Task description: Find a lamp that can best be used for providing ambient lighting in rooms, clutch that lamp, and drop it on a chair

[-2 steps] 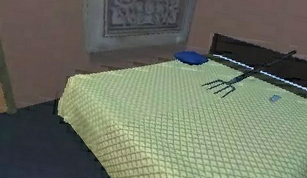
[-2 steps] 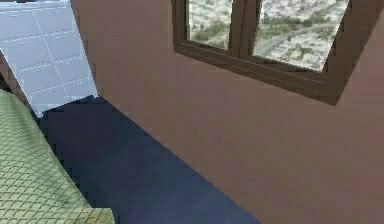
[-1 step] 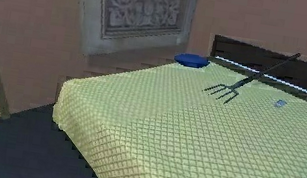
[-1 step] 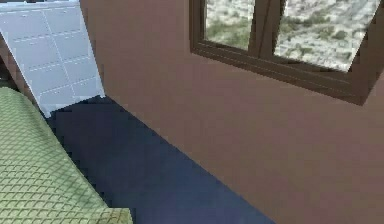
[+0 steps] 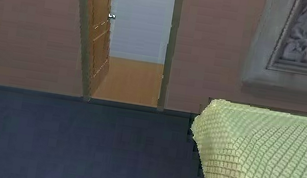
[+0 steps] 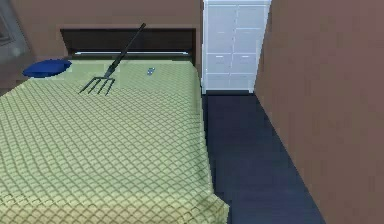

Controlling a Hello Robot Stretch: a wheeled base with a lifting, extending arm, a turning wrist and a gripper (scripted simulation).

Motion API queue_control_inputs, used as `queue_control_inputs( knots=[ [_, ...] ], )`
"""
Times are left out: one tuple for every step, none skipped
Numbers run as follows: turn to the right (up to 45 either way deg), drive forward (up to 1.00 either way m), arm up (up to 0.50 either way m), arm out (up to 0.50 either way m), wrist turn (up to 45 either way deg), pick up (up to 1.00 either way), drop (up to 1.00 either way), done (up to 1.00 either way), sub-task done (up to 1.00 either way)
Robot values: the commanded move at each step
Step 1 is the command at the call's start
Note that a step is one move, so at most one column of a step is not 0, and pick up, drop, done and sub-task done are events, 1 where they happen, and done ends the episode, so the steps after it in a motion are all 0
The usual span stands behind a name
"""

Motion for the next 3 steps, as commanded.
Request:
queue_control_inputs(
  knots=[
    [-6.0, 0.00, 0.00, 0.00, 0.0, 0.00, 0.00, 0.00, 0.00],
    [0.0, 0.95, 0.00, 0.00, 0.0, 0.00, 0.00, 0.00, 0.00],
    [0.0, 0.75, 0.00, 0.00, 0.0, 0.00, 0.00, 0.00, 0.00]
  ],
)
